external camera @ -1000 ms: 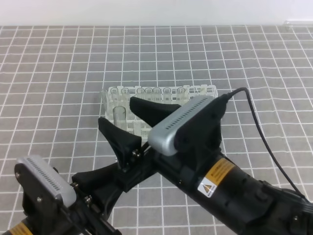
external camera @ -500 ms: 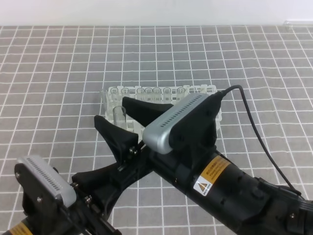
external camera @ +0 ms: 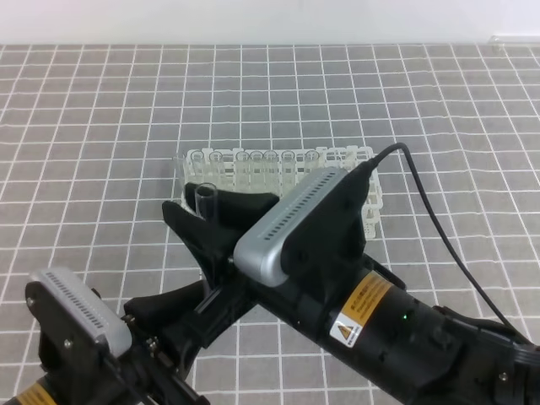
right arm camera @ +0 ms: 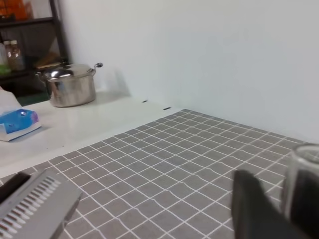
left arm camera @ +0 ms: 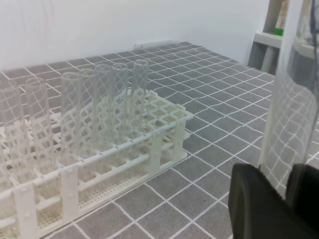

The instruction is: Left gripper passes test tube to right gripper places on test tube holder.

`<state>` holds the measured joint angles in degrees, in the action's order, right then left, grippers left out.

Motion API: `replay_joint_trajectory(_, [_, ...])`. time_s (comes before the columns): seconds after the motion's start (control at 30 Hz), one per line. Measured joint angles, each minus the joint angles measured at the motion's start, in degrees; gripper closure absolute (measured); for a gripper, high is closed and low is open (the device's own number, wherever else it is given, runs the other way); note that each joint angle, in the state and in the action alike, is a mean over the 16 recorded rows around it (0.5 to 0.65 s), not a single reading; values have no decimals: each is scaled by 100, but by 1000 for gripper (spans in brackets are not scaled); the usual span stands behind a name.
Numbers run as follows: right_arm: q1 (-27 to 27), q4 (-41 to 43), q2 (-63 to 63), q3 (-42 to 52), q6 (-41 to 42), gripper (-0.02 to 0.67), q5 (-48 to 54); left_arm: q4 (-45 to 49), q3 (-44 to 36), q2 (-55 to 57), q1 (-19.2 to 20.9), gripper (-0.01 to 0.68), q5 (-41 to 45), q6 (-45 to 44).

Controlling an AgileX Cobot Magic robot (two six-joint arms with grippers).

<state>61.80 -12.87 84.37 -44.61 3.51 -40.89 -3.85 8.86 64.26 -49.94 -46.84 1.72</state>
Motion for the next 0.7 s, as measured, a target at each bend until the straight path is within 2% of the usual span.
replay_joint_trajectory(0.27, [0,178,0,0,0,639,0,-5,0,4,-1,665,-17,45])
replay_joint_trajectory(0.7, [0,3,-13,0,84,640,46,-76,-4,-23,0,637,-74,243])
